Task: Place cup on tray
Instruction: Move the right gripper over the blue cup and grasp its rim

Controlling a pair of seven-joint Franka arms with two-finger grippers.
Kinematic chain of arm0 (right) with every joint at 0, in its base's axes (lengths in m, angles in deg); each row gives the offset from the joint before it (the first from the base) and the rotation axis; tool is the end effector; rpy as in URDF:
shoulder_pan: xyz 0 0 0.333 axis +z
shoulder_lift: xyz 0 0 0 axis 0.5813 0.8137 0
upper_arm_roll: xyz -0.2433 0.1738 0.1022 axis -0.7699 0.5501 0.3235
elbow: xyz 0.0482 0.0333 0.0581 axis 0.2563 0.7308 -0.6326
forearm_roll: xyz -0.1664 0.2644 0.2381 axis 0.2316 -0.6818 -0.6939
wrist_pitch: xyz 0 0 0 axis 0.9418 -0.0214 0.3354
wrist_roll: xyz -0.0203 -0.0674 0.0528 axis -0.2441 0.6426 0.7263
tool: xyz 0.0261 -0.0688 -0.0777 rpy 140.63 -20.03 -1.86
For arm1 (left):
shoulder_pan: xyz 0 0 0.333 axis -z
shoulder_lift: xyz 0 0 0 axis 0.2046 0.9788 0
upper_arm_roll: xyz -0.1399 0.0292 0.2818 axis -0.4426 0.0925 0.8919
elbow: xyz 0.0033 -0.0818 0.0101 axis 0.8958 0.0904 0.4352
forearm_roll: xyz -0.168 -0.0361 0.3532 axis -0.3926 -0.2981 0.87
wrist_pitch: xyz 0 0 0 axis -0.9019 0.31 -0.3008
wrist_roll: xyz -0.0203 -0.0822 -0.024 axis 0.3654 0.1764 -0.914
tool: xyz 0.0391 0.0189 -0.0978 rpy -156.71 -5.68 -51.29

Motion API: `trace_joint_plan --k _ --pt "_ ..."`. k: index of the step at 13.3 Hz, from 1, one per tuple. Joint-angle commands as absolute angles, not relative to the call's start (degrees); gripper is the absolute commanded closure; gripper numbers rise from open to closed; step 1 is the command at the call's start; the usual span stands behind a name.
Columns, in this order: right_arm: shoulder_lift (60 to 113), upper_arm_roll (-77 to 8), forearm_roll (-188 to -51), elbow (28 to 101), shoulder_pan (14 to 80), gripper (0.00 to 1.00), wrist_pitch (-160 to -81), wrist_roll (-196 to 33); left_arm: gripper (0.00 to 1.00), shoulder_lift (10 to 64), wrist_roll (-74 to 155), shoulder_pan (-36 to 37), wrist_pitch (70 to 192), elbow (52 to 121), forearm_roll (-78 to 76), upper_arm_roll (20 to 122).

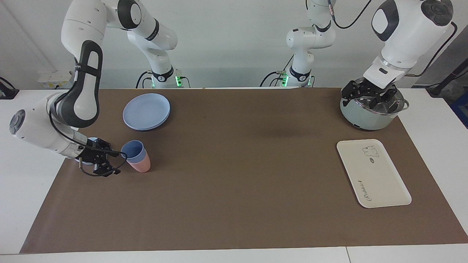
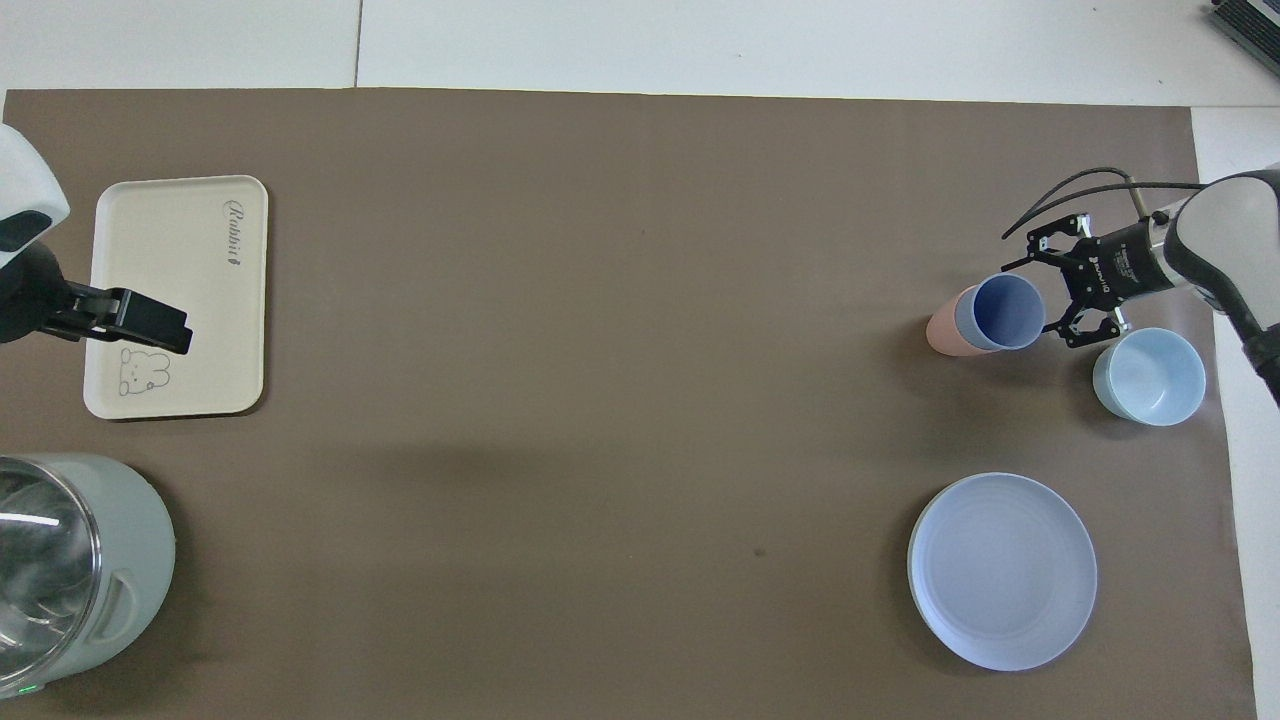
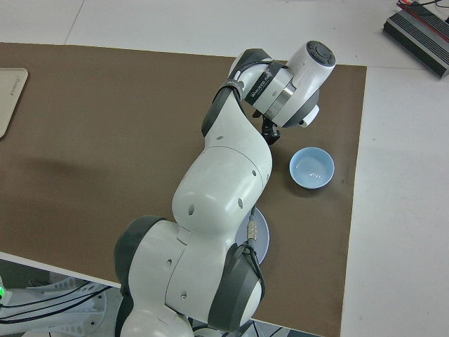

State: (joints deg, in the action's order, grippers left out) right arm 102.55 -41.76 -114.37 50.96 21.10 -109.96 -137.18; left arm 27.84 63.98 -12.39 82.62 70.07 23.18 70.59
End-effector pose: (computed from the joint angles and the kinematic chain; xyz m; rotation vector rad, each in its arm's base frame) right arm 0.6559 -0.1333 0.3113 -2.2435 1.6490 0.4998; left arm 0.5566 -0.0319 0.5923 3.1018 -0.2910 -0.0956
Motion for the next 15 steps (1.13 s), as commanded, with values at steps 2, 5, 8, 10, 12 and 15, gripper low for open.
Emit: trace_joint_plan --k 2,5,8,10,12,15 --pt "103.47 -41.08 -118.48 53.25 20.95 0.13 -111.1 -139.5 0.0 26.1 63.4 -12.77 83.21 72.17 24.03 70.36" --pt "102.15 -40.9 -121.47 56.25 20.95 0.1 -110.06 -139.15 0.0 26.01 63.4 -12.77 83.12 72.17 24.03 70.28" --pt "101.63 -40.46 -125.06 57.3 21.04 0.1 -108.48 -139.06 0.0 26.09 63.4 -12.77 83.21 72.17 24.03 70.36" --pt "101.27 -40.37 -127.27 58.18 21.13 0.1 -108.03 -138.71 0.0 26.1 63.4 -12.77 83.21 72.17 24.03 70.36" --pt "100.75 -40.29 -128.59 59.24 23.05 0.66 -107.95 -137.83 0.0 26.1 63.4 -12.77 83.12 72.17 24.03 70.36" --pt "97.42 -40.37 -133.42 64.23 24.98 1.0 -106.97 -137.74 0.0 26.1 63.4 -12.77 83.21 72.17 24.03 70.36"
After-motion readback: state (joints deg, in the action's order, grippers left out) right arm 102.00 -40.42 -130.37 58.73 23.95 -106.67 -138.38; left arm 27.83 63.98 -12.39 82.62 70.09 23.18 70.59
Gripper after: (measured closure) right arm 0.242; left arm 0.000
